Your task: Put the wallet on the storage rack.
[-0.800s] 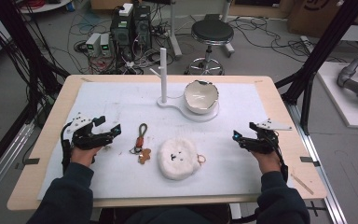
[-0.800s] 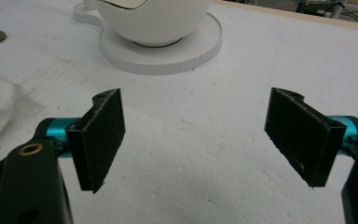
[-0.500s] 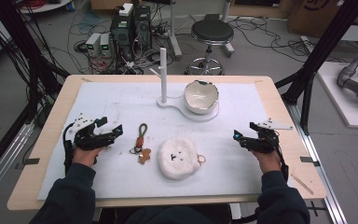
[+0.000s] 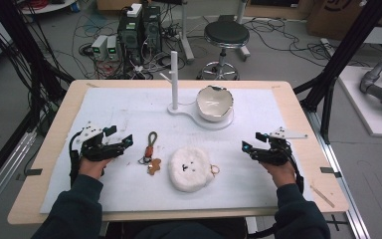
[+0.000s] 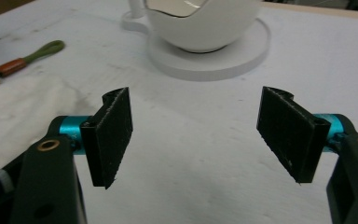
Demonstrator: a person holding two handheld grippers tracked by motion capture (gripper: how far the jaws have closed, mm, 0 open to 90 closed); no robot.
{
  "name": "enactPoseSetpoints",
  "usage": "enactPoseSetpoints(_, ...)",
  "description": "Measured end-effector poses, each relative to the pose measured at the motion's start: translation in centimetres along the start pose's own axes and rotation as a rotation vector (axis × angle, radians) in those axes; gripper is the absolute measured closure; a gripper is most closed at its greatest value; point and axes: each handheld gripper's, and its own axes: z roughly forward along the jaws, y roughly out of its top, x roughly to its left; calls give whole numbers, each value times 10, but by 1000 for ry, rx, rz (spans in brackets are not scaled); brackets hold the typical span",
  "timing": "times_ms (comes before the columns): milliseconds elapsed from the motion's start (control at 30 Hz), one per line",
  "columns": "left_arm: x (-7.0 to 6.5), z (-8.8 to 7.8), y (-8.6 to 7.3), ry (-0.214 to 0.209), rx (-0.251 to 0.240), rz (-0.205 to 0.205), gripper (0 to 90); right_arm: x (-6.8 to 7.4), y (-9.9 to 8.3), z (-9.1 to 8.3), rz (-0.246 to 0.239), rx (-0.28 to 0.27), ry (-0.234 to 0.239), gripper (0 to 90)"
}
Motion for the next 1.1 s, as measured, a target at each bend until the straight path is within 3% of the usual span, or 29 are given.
enactPoseSetpoints(100,-1,0,0,-3,6,7,214,13,3,8,17,8,69,270)
enactPoseSetpoints(133,-1,1,0,-5,8,12,213,23,5,16,15,18,110,270)
enactPoseSetpoints(167,-2,1,-1,-6,9,11,213,23,5,16,15,18,110,270)
enactPoseSetpoints(200,-2,1,-1,-5,13,13,214,34,7,24,-11,37,138,274)
enactPoseSetpoints(300,-1,2,-1,-5,15,14,213,44,9,33,-31,65,179,346)
enactPoseSetpoints(333,-1,2,-1,-8,17,13,213,53,9,43,-46,100,208,355)
enactPoseSetpoints(367,-1,2,-1,-8,17,13,213,53,9,43,-46,100,208,355)
enactPoseSetpoints(400,-1,3,-1,-9,18,13,213,62,8,51,-67,145,238,365)
enactPoseSetpoints(467,-1,3,-1,-7,22,15,214,66,7,55,-73,168,252,366)
enactPoseSetpoints(533,-2,2,-2,-9,25,19,214,78,3,66,-105,237,297,368)
enactPoseSetpoints(567,-2,2,-2,-9,25,19,216,78,3,66,-105,237,297,368)
enactPoseSetpoints(600,-2,2,-2,-8,26,20,217,85,0,72,-132,295,323,401)
enactPoseSetpoints(633,-3,2,-2,-7,26,20,217,85,0,72,-132,295,323,401)
enactPoseSetpoints(700,-3,2,-2,-11,29,22,220,88,-2,76,-156,350,333,450)
enactPoseSetpoints(767,-4,2,-2,-16,31,22,224,86,-1,76,-151,356,350,557)
enactPoseSetpoints(800,-4,3,-2,-22,34,21,239,84,1,75,-148,360,358,698)
enactPoseSetpoints(900,-7,5,-2,-49,39,15,251,84,4,74,-177,339,364,777)
enactPoseSetpoints(1000,-11,8,-1,-83,53,14,272,91,9,70,-284,289,332,807)
enactPoseSetpoints(1067,-15,11,-1,-112,62,16,279,92,10,69,-305,274,323,809)
enactPoseSetpoints(1100,-18,12,-1,-125,66,17,301,93,13,67,-360,240,282,810)
